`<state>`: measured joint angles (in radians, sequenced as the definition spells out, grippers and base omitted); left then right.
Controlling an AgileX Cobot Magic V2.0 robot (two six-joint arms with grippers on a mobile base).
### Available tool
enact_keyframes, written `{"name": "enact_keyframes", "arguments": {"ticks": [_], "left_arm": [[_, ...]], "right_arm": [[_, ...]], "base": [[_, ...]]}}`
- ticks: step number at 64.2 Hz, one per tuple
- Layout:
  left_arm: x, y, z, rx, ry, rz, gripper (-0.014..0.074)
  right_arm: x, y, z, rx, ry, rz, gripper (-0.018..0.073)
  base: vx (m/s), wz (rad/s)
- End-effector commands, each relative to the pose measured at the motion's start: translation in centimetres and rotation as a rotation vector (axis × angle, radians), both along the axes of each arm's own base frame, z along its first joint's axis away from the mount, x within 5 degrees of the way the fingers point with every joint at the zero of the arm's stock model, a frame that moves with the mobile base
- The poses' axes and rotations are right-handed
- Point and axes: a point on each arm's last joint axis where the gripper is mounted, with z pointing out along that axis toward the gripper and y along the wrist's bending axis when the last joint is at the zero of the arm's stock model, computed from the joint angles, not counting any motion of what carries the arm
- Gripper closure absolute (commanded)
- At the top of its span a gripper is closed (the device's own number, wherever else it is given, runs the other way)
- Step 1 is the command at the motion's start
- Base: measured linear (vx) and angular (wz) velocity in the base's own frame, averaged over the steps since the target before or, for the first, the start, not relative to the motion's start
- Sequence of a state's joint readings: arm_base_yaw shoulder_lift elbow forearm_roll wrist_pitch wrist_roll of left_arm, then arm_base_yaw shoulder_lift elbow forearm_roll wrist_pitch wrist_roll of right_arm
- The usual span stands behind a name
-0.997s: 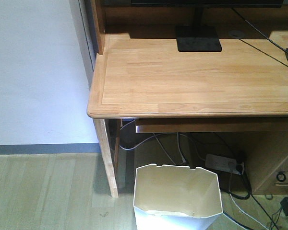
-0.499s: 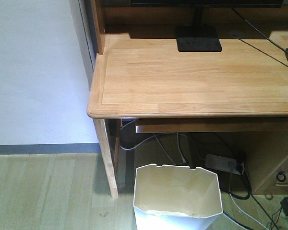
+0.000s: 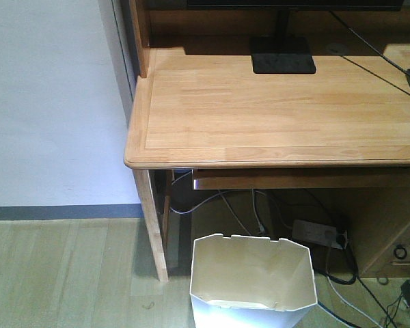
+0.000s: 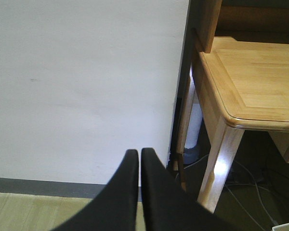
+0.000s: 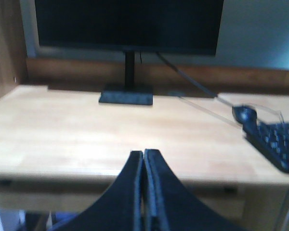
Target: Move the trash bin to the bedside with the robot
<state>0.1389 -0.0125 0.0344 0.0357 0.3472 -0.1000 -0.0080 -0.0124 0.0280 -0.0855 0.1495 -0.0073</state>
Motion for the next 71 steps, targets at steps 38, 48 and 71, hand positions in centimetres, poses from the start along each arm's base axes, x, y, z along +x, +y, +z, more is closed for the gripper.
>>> {"name": "enact_keyframes", "arguments": {"ticks": [38, 48, 71], "left_arm": [[0.1, 0.0, 0.5, 0.004, -0.077, -0.004, 0.0603], [0.1, 0.0, 0.5, 0.004, -0.077, -0.004, 0.0603], [0.1, 0.0, 0.5, 0.004, -0.077, -0.004, 0.0603]], "right_arm": [[3.8, 0.0, 7.5, 0.006, 0.059, 0.004, 0.0568], [5.4, 0.0, 7.8, 0.044, 0.234, -0.005, 0.0568], [6.2, 0.0, 6.2, 0.069, 0.415, -0.012, 0.0567]], "base": [[0.0, 0.0], [0.0, 0.0], [0.0, 0.0]]}}
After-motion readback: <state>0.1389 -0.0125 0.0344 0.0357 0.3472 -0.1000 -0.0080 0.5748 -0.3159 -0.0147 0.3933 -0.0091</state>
